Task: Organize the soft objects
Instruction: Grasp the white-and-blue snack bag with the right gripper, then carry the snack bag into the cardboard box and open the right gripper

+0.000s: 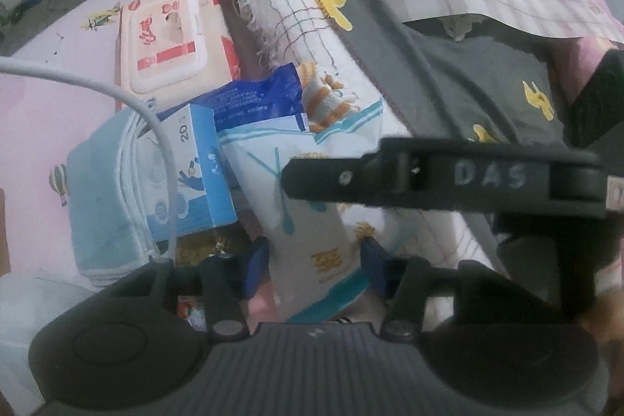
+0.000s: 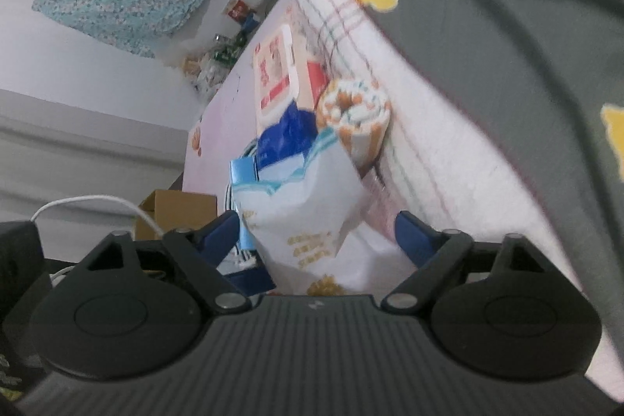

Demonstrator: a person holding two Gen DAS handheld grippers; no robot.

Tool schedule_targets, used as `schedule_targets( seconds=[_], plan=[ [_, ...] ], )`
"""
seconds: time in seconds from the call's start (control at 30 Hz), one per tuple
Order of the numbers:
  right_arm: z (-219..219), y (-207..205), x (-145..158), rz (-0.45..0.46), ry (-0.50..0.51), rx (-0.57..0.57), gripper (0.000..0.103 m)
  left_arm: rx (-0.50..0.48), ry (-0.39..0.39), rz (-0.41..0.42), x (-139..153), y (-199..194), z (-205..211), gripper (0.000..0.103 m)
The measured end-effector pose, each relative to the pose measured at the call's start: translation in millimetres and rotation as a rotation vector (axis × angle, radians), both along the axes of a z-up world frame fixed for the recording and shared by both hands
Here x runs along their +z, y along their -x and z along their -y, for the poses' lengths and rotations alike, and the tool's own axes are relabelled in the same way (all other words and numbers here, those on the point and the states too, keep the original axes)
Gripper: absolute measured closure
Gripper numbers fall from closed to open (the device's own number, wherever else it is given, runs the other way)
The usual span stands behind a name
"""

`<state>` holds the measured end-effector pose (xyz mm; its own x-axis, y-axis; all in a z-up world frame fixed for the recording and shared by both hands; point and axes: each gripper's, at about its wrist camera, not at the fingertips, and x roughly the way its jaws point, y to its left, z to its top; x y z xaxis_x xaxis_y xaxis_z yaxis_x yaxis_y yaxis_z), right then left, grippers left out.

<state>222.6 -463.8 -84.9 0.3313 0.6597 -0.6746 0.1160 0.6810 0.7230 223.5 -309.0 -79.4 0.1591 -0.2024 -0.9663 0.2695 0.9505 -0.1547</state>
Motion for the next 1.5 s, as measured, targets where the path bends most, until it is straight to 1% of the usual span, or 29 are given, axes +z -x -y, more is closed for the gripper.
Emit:
schedule_targets(
  seconds=[0.07,0.1,0.13,0.2,0.43,0.53,0.67,0.8,0.87,0.97,1.07,1.17,1.23,1.27,1.33,1.4,1.5],
  plan=[
    [-2.3,-1.2,-4.5,-0.017,0.001,-0.014,0.030,-0.018,-0.007,0.007,-0.2,0.4,2.2,0.055],
    [-1.6,-1.9,-6.2,-0.030,-0.010,-0.026,0.034,-0.032,-0.009,0.009,0.6,1.1,3.9,0.056],
    [-0.9,-2.5,-7.4,-0.043,-0.021,-0.041,0.041,-0.040,-0.004,0.008,2.6,1.4,4.8,0.056],
    [0.2,-1.5,-6.5,-0.059,-0.050,-0.060,0.049,-0.050,0.007,0.004,7.5,3.8,6.6,0.059],
    [-2.0,21.1,15.0,-0.068,-0.064,-0.080,0.051,-0.067,0.051,-0.001,28.0,23.0,4.9,0.059],
    [-2.6,35.5,29.9,-0.071,-0.058,-0.097,0.051,-0.079,0.083,0.008,44.3,36.6,-1.1,0.059],
    [-4.7,62.3,63.9,-0.059,-0.037,-0.106,0.051,-0.089,0.127,0.038,75.3,58.4,-21.7,0.059],
    [-31.9,85.6,104.4,-0.025,-0.030,-0.093,0.052,-0.072,0.140,0.090,111.9,82.3,-64.0,0.059],
    [-58.8,92.3,123.1,-0.003,-0.037,-0.075,0.052,-0.050,0.127,0.113,130.2,94.8,-96.2,0.059],
    [-108.1,94.3,143.5,0.011,-0.072,-0.038,0.052,0.004,0.083,0.138,154.6,111.9,-155.7,0.059],
    [-175.9,87.5,158.1,0.021,-0.120,0.034,0.052,0.082,0.029,0.159,172.3,127.5,-222.8,0.059],
    [-252.5,85.7,161.5,0.011,-0.178,0.114,0.052,0.187,-0.008,0.173,179.9,136.0,-291.9,0.059],
    [-302.0,82.7,164.1,0.010,-0.192,0.173,0.052,0.265,-0.018,0.181,178.8,138.0,-335.4,0.059],
    [-330.6,78.9,165.5,0.021,-0.189,0.216,0.052,0.306,-0.016,0.185,176.0,137.3,-355.8,0.059],
    [-374.8,70.0,167.4,0.031,-0.171,0.287,0.052,0.386,-0.007,0.196,167.0,132.0,-391.3,0.058],
    [-419.8,54.4,167.9,0.045,-0.132,0.370,0.052,0.467,0.007,0.217,151.9,121.6,-422.0,0.057],
    [-477.7,26.6,165.0,0.086,-0.057,0.500,0.052,0.556,0.016,0.243,123.2,100.7,-453.9,0.055]
  ],
)
